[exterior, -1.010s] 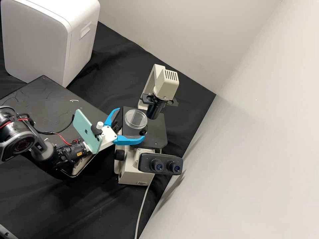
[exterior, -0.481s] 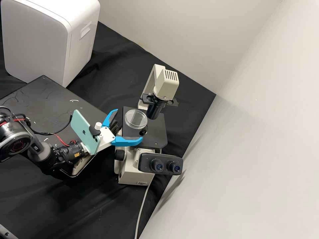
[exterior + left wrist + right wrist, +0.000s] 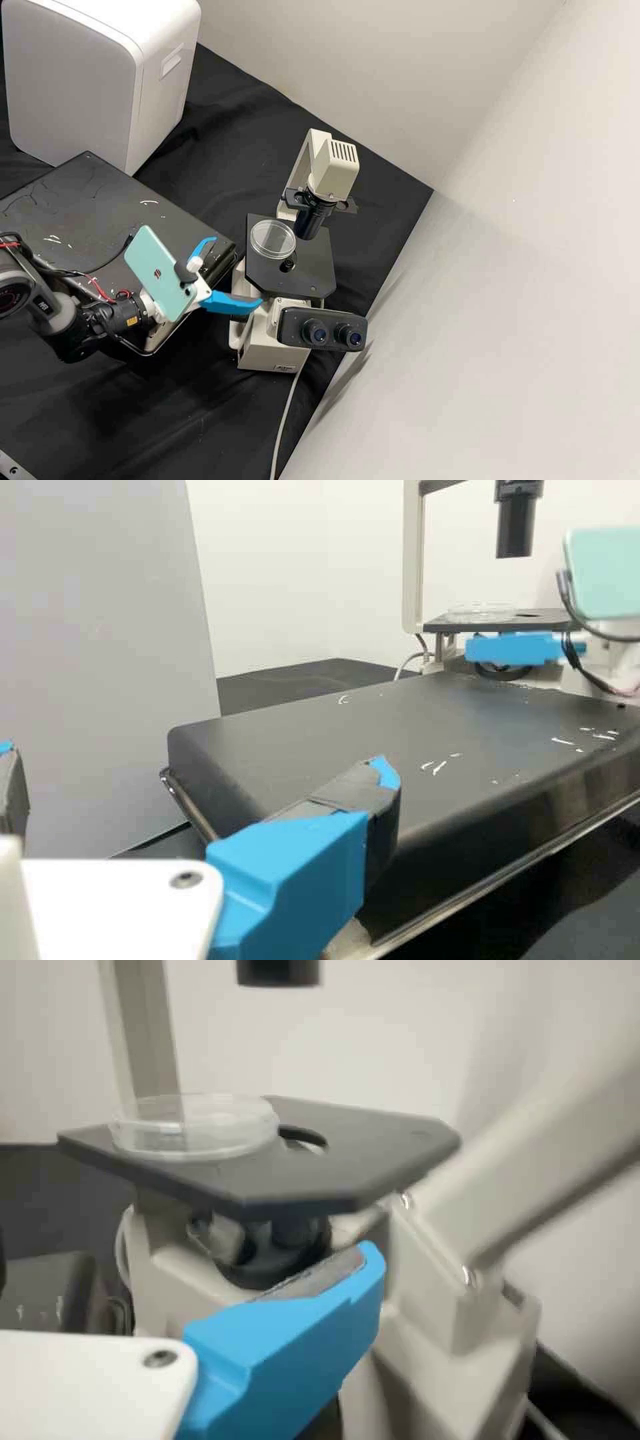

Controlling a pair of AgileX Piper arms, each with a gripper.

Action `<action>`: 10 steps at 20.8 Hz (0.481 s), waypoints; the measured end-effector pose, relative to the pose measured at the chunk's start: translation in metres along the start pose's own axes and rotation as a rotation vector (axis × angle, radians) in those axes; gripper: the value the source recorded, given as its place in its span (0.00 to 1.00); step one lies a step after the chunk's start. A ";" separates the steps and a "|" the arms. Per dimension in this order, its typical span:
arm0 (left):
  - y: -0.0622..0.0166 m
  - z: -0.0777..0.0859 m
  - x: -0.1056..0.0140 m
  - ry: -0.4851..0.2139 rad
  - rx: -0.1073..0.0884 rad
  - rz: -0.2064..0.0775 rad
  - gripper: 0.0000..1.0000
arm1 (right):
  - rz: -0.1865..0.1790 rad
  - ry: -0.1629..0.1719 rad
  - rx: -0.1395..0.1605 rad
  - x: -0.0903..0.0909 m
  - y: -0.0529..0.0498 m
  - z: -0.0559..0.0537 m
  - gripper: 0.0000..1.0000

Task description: Place the petri dish on the microscope

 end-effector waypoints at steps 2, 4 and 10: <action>0.0000 0.000 0.000 0.000 0.000 0.000 1.00 | -0.017 -0.017 0.003 -0.003 -0.002 0.002 1.00; 0.0000 0.000 0.000 0.000 0.000 0.000 1.00 | -0.013 -0.014 0.005 -0.003 -0.001 0.001 1.00; 0.0000 0.000 0.000 0.000 0.000 0.000 1.00 | -0.027 -0.001 0.004 -0.007 -0.004 -0.002 1.00</action>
